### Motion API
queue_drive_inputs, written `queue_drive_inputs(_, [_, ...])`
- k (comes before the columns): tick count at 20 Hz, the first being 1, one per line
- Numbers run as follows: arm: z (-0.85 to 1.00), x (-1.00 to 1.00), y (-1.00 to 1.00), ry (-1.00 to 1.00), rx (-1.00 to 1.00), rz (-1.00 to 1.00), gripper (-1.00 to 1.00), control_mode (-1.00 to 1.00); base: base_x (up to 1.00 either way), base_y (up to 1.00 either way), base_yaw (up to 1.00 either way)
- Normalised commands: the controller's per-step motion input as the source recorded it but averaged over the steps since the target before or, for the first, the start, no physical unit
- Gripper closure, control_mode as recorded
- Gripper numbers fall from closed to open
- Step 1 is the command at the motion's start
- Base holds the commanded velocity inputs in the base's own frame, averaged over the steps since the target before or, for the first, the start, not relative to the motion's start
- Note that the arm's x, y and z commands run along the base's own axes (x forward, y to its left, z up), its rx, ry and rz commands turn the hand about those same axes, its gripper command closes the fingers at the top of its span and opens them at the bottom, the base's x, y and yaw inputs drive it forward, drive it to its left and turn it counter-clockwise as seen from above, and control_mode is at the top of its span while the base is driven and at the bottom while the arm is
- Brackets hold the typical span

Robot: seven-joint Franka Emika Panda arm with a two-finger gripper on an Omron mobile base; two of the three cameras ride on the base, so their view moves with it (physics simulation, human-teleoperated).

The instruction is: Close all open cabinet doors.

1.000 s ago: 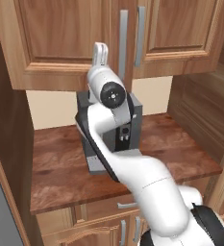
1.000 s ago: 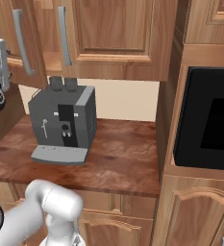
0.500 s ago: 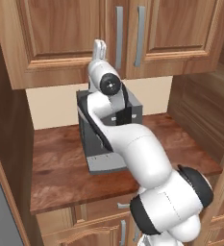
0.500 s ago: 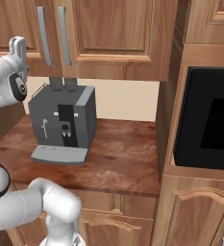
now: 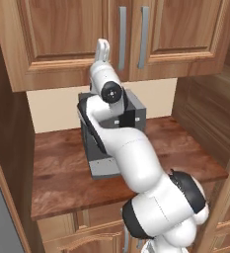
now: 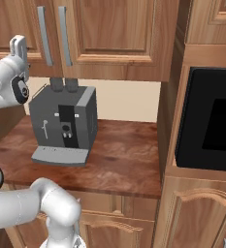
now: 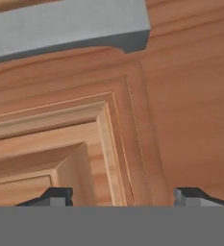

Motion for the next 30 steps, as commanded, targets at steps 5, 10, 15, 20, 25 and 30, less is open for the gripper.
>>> queue_drive_inputs(5, [0.15, 0.14, 0.00, 0.31, 0.01, -0.01, -1.00, -1.00, 0.00, 0.00, 0.00])
queue_drive_inputs(10, [0.41, -0.33, 0.00, 0.31, 0.01, 0.00, -1.00, -1.00, 0.00, 0.00, 0.00])
queue_drive_inputs(15, [0.22, -0.60, -0.03, 0.33, 0.01, 0.00, -1.00, -1.00, 0.00, 0.00, 0.00])
queue_drive_inputs(20, [-0.23, -0.71, -0.34, 0.20, 0.01, 0.00, -1.00, -1.00, 0.00, 0.00, 0.00])
queue_drive_inputs(25, [-0.19, -0.66, -0.53, 0.00, 0.07, 0.03, -1.00, -1.00, 0.00, 0.00, 0.00])
queue_drive_inputs(30, [-0.04, -0.96, -0.65, 0.00, 0.12, 0.06, -1.00, -1.00, 0.00, 0.00, 0.00])
